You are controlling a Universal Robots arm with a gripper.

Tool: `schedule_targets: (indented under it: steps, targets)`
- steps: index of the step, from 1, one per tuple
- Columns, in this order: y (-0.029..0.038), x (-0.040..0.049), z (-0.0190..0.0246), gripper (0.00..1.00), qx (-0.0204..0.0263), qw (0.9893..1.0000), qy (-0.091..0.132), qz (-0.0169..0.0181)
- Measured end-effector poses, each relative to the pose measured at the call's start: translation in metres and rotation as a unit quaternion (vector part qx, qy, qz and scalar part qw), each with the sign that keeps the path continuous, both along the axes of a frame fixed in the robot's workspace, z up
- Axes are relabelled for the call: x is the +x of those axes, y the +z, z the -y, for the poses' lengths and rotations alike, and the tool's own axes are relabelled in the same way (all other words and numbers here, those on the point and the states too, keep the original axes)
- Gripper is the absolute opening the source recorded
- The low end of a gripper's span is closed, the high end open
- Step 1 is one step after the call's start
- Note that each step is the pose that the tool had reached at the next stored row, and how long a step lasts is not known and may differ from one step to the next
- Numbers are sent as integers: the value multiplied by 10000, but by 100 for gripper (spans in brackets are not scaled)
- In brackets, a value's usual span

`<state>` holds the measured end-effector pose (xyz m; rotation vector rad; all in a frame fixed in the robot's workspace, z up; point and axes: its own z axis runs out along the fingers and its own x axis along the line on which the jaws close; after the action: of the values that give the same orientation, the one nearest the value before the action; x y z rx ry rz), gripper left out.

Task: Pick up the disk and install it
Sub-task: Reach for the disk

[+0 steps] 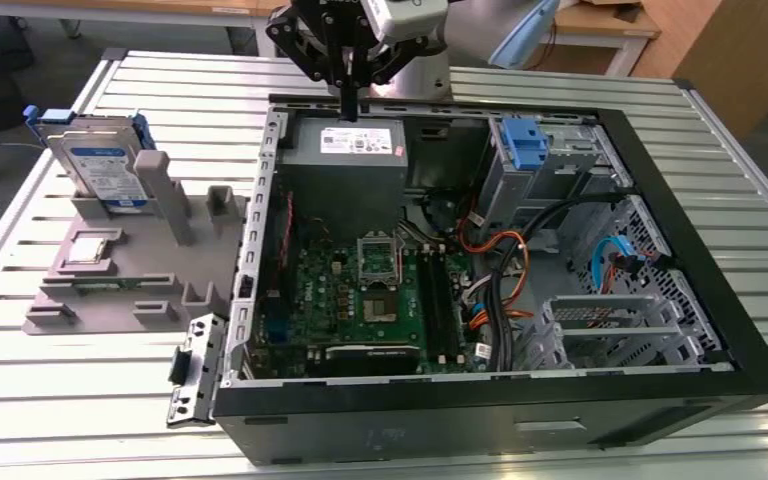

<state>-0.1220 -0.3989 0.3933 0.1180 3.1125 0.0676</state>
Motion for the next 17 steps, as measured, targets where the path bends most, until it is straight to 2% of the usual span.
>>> schedule_targets:
  steps: [3, 10, 17]
  targets:
    - [-1, -18, 0, 10, 0, 10000, -1, 0]
    - [-4, -126, 0, 10, 0, 10000, 0, 0]
    - [-3, -134, 0, 10, 0, 10000, 0, 0]
